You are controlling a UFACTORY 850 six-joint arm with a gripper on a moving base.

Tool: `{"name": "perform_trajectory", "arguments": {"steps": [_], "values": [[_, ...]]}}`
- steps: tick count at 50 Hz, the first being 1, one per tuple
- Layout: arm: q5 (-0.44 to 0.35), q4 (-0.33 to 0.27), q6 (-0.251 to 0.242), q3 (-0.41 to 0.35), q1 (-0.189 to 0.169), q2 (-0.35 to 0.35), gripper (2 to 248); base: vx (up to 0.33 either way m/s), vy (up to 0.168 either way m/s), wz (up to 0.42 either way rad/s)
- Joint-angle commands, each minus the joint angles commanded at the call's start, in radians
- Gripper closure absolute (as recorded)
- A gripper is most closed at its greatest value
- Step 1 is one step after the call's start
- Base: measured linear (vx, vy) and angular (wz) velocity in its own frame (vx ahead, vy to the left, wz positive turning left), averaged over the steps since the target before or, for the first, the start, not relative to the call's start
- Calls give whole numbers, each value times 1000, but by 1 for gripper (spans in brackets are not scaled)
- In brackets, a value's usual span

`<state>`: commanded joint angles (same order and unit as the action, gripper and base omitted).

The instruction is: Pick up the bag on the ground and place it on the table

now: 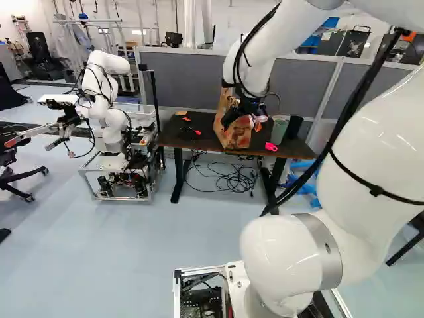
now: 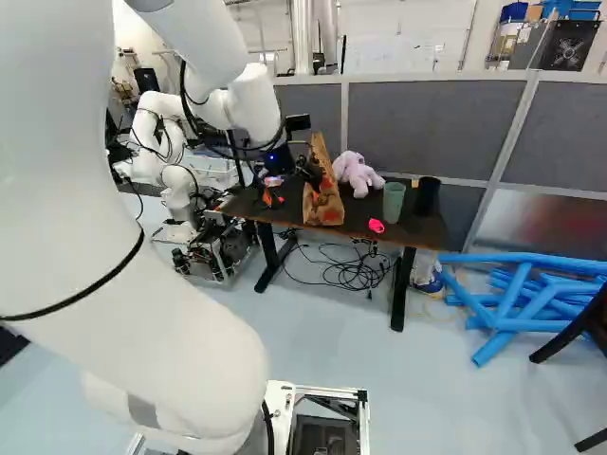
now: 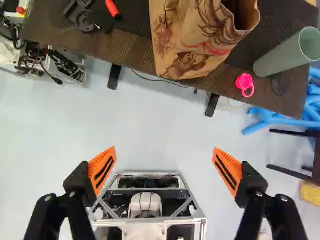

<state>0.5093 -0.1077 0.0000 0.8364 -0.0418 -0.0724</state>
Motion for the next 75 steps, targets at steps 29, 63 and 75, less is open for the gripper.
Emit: {"name": "perform_trajectory", "arguments": {"steps": [29,63,75], "values": [[-406,32,0,-220,12,-61,3,0,0,0],[-844,66,0,-457,25,-126,3,0,0,0],[-967,75,0,-524,29,-145,3,0,0,0]]}}
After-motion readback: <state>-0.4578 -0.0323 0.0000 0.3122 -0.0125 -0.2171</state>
